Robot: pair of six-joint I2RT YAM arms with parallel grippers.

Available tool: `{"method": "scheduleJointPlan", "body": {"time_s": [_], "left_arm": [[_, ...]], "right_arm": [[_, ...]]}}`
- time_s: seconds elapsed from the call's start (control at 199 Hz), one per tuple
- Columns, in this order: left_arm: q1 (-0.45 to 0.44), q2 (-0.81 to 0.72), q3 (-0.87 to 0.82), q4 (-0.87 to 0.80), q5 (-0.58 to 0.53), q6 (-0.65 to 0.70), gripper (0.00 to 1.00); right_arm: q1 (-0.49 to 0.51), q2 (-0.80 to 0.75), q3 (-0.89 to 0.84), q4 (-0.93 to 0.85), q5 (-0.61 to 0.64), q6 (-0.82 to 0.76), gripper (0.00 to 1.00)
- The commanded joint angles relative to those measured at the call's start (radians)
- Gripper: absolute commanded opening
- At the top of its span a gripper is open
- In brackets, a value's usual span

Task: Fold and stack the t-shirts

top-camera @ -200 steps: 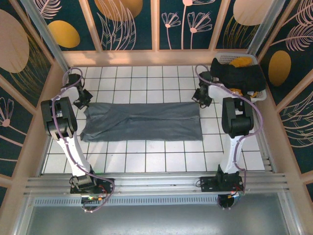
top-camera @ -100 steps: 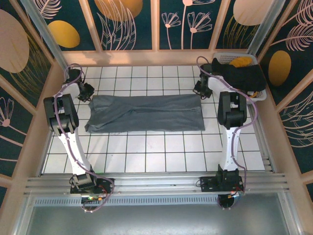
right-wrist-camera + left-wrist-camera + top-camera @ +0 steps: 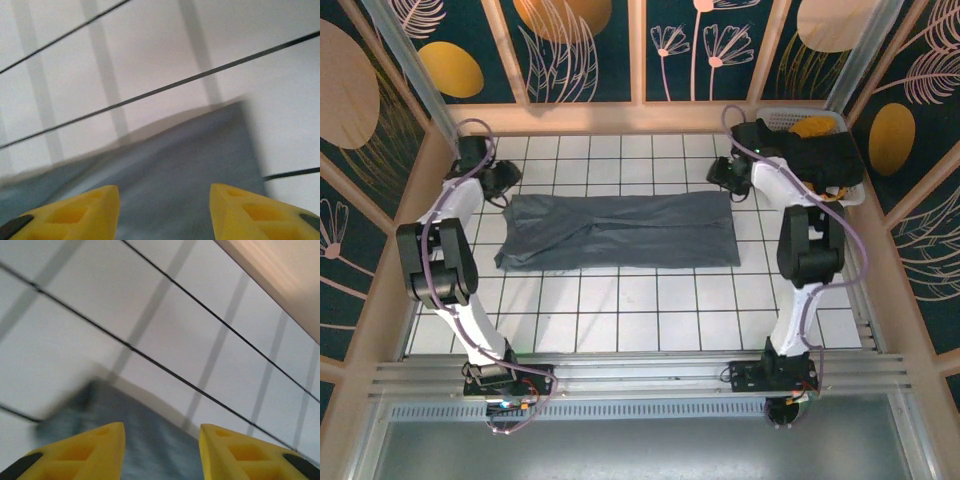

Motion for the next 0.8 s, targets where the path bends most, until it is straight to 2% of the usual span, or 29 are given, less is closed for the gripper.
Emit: {"method": "scheduleJointPlan", "body": {"time_s": [0.0, 0.221, 0.466, 0.797], "left_arm": [[-0.061, 0.087, -0.023, 0.015, 0.170, 0.128, 0.43], [-0.074, 0.201, 0.052, -0.010, 0.159, 0.258, 0.44], [-0.096, 0.218, 0.024, 0.024, 0.118, 0.275, 0.45], [-0.100, 0.093, -0.089, 0.067, 0.111, 0.246, 0.44]], "right_arm": [[0.083, -0.059, -0.109, 0.169, -0.284, -0.025, 0.52], [0.163, -0.084, -0.210, 0.278, -0.432, 0.034, 0.51], [0.175, -0.089, -0.209, 0.253, -0.408, 0.037, 0.52], [0.175, -0.065, -0.196, 0.239, -0.394, 0.035, 0.51]]}}
